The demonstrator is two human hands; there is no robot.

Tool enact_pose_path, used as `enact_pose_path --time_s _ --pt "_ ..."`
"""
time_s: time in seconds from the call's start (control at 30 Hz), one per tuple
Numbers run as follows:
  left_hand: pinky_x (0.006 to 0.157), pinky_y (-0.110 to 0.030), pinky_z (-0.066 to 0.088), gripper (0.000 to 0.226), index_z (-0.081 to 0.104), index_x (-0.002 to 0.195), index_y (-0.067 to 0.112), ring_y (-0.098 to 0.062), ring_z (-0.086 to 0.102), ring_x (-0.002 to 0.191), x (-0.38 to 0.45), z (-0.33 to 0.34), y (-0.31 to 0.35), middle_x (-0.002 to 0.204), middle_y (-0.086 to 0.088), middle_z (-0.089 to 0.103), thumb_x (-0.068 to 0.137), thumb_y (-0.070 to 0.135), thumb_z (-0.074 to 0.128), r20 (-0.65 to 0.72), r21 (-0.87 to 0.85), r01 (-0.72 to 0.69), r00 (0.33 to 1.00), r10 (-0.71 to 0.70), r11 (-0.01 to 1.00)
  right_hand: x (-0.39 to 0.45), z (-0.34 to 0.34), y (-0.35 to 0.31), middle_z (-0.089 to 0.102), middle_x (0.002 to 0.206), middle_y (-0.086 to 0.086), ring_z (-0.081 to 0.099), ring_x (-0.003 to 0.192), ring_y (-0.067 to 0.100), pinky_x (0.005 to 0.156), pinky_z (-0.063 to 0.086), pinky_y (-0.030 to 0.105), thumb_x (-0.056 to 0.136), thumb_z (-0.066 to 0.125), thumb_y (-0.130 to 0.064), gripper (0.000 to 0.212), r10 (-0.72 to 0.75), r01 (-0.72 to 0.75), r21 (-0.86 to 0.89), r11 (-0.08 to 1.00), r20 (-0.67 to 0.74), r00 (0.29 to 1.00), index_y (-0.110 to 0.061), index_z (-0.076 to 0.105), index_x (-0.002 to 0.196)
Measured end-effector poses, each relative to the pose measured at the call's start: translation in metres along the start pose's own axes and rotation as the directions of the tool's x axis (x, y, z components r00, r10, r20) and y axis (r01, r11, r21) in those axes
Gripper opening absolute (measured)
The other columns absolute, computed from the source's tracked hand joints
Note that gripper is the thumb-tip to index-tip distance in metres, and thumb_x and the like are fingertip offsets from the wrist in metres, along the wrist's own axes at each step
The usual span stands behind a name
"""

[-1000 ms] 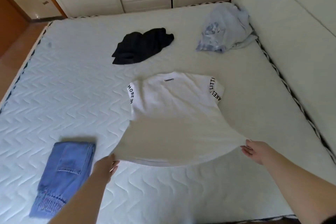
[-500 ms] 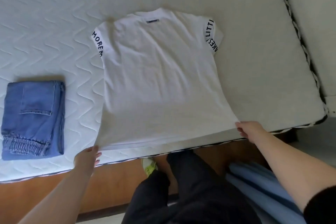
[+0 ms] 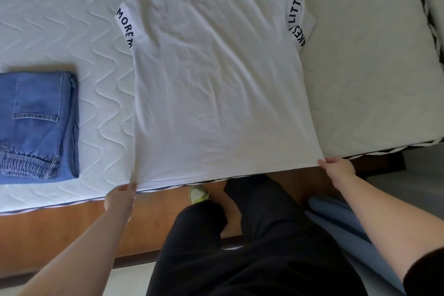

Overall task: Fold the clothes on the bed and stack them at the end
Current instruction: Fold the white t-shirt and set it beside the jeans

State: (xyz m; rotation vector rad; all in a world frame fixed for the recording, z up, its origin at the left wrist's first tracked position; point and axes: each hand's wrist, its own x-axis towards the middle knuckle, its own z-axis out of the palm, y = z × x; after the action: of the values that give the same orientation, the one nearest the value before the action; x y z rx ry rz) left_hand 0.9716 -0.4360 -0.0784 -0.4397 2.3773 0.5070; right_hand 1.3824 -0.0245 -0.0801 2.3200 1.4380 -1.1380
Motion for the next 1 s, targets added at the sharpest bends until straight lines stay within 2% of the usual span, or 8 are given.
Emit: enact_pose_path --time_s 0.1,0.17,0.27,0.4,0.57,0.7,0.83,1.0 --pt "0.070 -0.036 0.050 0.036 0.062 0.122 0.011 -0.035 0.062 0.081 -0.012 0.004 0.011 0.104 -0.017 0.068 0.094 0.033 0.063 -0.067 0.072 0.003 0.998 0.001 0.997 -0.002 0.000 -0.006 0.065 0.119 0.021 0.059 0.110 0.038 0.095 0.049 0.040 0.089 0.069 -0.028 0.039 -0.022 0.020 -0.085 0.996 -0.021 1.000 -0.005 0.066 0.120" --pt "0.084 -0.044 0.051 0.035 0.057 0.125 0.011 -0.039 0.062 0.097 -0.019 0.005 0.026 0.119 -0.020 0.061 0.094 0.025 0.061 -0.129 0.064 -0.020 0.991 0.028 0.998 -0.008 0.000 -0.016 0.062 0.121 0.021 0.058 0.110 0.038 0.089 0.048 0.038 0.090 0.065 -0.032 0.042 -0.036 0.028 -0.095 0.995 -0.081 0.996 -0.005 0.060 0.122" --pt "0.092 -0.049 0.048 0.029 0.059 0.122 0.010 -0.038 0.057 0.108 -0.027 0.015 0.061 0.123 -0.019 0.059 0.095 0.020 0.059 -0.157 0.145 -0.243 0.951 0.265 0.959 -0.017 0.007 -0.039 0.060 0.118 0.020 0.058 0.104 0.036 0.082 0.046 0.037 0.094 0.057 -0.033 0.039 -0.172 0.160 -0.086 0.983 -0.159 0.972 -0.005 0.055 0.121" --pt "0.098 -0.047 0.041 0.032 0.058 0.127 0.014 -0.033 0.052 0.117 -0.033 0.046 0.127 0.127 -0.012 0.056 0.096 0.020 0.057 -0.050 0.261 -0.551 0.812 0.581 0.793 -0.023 0.032 -0.088 0.057 0.117 0.013 0.057 0.105 0.031 0.092 0.049 0.046 0.097 0.055 -0.028 0.036 -0.453 0.436 -0.146 0.888 -0.116 0.884 -0.009 0.052 0.127" --pt "0.107 -0.042 0.036 0.045 0.050 0.139 0.015 -0.025 0.044 0.132 -0.027 0.086 0.219 0.140 -0.005 0.051 0.095 0.019 0.056 0.106 0.355 -0.801 0.546 0.831 0.482 -0.019 0.069 -0.163 0.048 0.141 0.015 0.045 0.129 0.033 0.108 0.036 0.044 0.096 0.058 -0.023 0.052 -0.622 0.591 -0.278 0.757 -0.031 0.782 -0.009 0.044 0.144" --pt "0.117 -0.039 0.023 0.054 0.037 0.150 0.017 -0.022 0.026 0.147 -0.022 0.122 0.279 0.157 -0.005 0.035 0.099 0.026 0.050 0.258 0.437 -0.861 0.397 0.881 0.260 -0.004 0.086 -0.212 0.033 0.156 0.010 0.028 0.144 0.027 0.114 0.023 0.039 0.097 0.055 -0.026 0.062 -0.667 0.635 -0.321 0.703 0.010 0.745 -0.011 0.031 0.152" --pt "0.122 -0.039 0.008 0.059 0.021 0.157 0.020 -0.019 0.008 0.152 -0.018 0.165 0.335 0.164 -0.003 0.016 0.102 0.035 0.039 0.384 0.478 -0.873 0.307 0.871 0.097 0.025 0.086 -0.243 0.017 0.163 0.005 0.015 0.149 0.023 0.117 0.016 0.038 0.099 0.051 -0.032 0.065 -0.714 0.668 -0.358 0.652 0.006 0.700 -0.016 0.022 0.155" --pt "0.122 -0.040 0.000 0.059 0.009 0.158 0.026 -0.019 0.000 0.153 -0.017 0.225 0.413 0.166 -0.001 0.003 0.104 0.042 0.028 0.491 0.510 -0.857 0.220 0.843 -0.074 0.077 0.070 -0.287 0.008 0.165 0.001 0.008 0.151 0.021 0.118 0.010 0.037 0.098 0.049 -0.034 0.069 -0.760 0.688 -0.404 0.603 -0.032 0.649 -0.018 0.017 0.157"
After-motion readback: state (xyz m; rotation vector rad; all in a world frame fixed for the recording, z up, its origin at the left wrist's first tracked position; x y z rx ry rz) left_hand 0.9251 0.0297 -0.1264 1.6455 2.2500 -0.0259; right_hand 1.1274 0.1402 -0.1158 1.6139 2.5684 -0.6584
